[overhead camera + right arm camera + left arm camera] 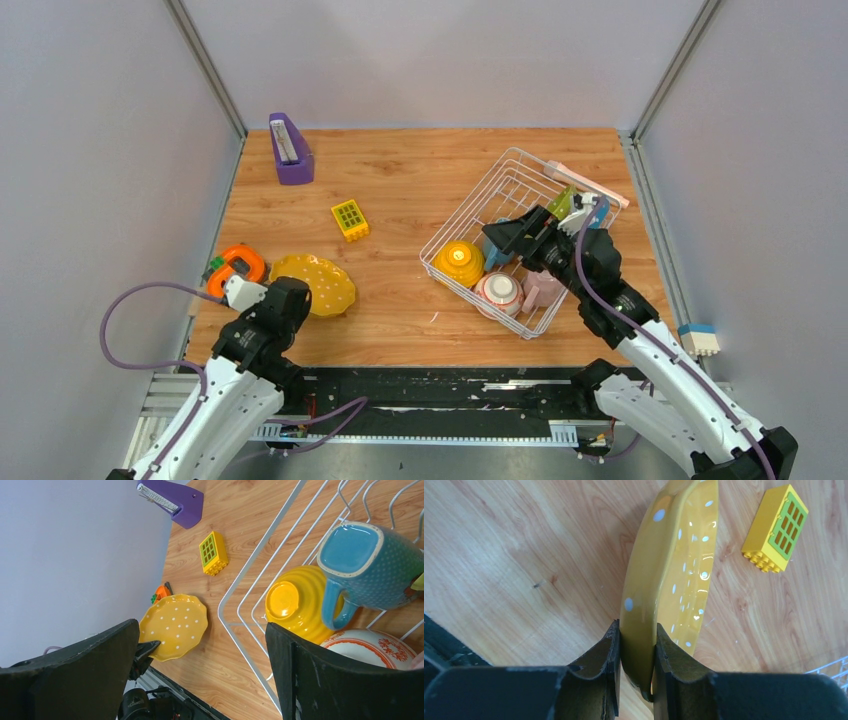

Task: Unload the mixed dishes from the dish rack
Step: Place the plate at the center of the board.

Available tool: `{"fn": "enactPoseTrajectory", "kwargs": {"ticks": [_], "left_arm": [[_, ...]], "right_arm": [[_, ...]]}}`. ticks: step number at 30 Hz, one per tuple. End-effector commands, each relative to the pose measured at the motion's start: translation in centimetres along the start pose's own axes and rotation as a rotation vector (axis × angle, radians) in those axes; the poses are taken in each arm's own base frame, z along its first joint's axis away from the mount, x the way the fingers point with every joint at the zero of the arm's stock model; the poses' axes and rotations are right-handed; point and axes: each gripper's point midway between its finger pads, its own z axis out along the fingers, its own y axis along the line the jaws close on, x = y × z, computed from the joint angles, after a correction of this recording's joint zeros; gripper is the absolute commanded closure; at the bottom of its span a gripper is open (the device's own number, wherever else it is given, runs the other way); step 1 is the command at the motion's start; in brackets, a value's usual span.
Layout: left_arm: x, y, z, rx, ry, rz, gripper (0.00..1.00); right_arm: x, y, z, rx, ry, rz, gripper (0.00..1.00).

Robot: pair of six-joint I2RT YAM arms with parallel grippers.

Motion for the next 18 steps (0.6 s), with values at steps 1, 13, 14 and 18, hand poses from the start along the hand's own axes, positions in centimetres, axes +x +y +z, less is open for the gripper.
{"fn": "enactPoseTrajectory", "kwargs": {"ticks": [1, 13, 14, 18], "left_arm": [[-0.6, -2.4, 0.7, 0.08, -0.044, -0.148, 0.95], [0.7, -1.2, 1.7, 0.043, -0.022, -0.125, 0.57], [0.8, -1.1, 1.7, 0.041, -0.018, -0.129, 0.56], [1.5, -0.4, 2.3, 0.024, -0.006, -0.139, 0.55]], "right_arm": [[-0.3, 1.0, 0.1, -0.033, -0.01, 0.006, 0.0], [-0.1, 0.2, 0.8, -0.002, -0.009, 0.022, 0.0], [-0.2, 0.2, 0.7, -0.003, -0.012, 0.024, 0.0], [-0.3, 0.0, 0.5, 0.001, -0.029, 0.032, 0.0]]}}
